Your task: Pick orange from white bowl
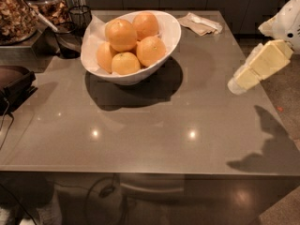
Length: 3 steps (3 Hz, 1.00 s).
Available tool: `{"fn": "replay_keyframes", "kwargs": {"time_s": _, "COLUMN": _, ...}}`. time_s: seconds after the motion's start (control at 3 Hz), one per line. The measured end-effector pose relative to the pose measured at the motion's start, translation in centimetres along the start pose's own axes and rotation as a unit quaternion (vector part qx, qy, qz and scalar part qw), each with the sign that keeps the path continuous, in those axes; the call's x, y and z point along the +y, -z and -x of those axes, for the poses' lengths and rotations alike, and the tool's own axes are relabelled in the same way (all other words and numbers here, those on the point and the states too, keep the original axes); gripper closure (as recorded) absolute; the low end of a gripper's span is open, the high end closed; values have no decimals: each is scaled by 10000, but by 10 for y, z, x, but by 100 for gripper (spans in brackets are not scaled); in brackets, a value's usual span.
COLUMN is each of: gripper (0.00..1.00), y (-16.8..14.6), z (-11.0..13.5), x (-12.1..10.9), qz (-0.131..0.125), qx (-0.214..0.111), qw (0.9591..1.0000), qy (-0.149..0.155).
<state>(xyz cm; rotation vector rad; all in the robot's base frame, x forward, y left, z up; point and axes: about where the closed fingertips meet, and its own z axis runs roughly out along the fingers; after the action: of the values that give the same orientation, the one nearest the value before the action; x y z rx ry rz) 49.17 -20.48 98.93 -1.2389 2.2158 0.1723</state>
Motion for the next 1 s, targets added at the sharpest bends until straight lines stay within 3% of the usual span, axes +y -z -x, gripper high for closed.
{"fn": "replay_keyframes", "kwargs": {"time_s": 0.33, "gripper": 0, "y": -13, "z": 26, "x": -13, "qz": 183, "qx": -410, "qw": 9989, "qy": -147}}
{"fn": "replay_keyframes", "kwargs": {"time_s": 0.67, "gripper": 0, "y": -15, "z": 30, "x": -15, "qz": 214, "qx": -475, "qw": 9985, "qy": -159}}
{"fn": "replay_keyframes", "kwargs": {"time_s": 1.0, "gripper": 0, "y": -25, "z": 44, "x": -10, "qz": 212, "qx": -663, "qw": 9976, "qy": 47}}
